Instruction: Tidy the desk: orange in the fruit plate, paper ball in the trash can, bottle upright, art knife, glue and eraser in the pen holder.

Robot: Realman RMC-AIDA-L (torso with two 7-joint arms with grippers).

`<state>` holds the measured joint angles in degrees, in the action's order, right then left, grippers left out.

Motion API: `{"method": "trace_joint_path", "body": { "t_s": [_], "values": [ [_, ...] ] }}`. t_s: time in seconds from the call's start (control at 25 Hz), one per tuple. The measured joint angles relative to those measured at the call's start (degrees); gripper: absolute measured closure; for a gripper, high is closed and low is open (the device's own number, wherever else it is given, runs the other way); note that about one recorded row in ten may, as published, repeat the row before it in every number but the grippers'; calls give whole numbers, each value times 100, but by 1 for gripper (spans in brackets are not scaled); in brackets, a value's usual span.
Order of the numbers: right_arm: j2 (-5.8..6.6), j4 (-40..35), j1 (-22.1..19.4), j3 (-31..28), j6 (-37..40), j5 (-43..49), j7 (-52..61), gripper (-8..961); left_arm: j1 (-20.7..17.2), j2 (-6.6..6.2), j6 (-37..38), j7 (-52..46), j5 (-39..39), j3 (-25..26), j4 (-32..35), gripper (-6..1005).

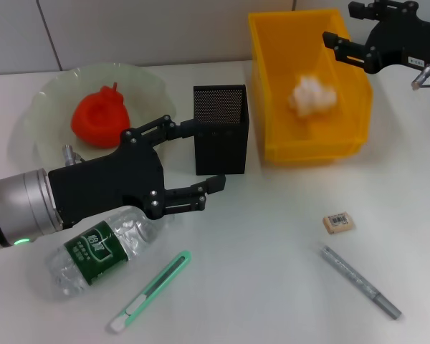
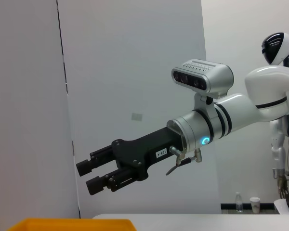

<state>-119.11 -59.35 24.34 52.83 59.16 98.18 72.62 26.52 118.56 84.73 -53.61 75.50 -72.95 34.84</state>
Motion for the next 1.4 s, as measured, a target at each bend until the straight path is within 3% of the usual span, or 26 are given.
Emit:
{"method": "trace_joint_path", "body": {
  "t_s": [0.24, 0.72, 0.92, 1.2, 1.4],
  "values": [
    [-7, -55, -110, -1, 231, -116, 36, 316, 2, 0, 0, 0, 0, 0, -8, 157],
    [11, -592, -1045, -533, 2174, -526, -5, 216, -33, -14, 0, 91, 0, 16, 0, 158],
    [0, -606, -1379, -566, 2575, -499, -5, 216, -48, -29, -17, 80, 0, 53, 10, 159],
    [-11, -357, -1560, -564, 2948, -496, -26, 216, -116, -113, -276, -183, 47, 60, 172, 160],
    [-21, -108, -1604, -552, 3375, -498, -383, 216, -100, -144, -469, -503, 522, 103, 363, 160]
  ]
}}
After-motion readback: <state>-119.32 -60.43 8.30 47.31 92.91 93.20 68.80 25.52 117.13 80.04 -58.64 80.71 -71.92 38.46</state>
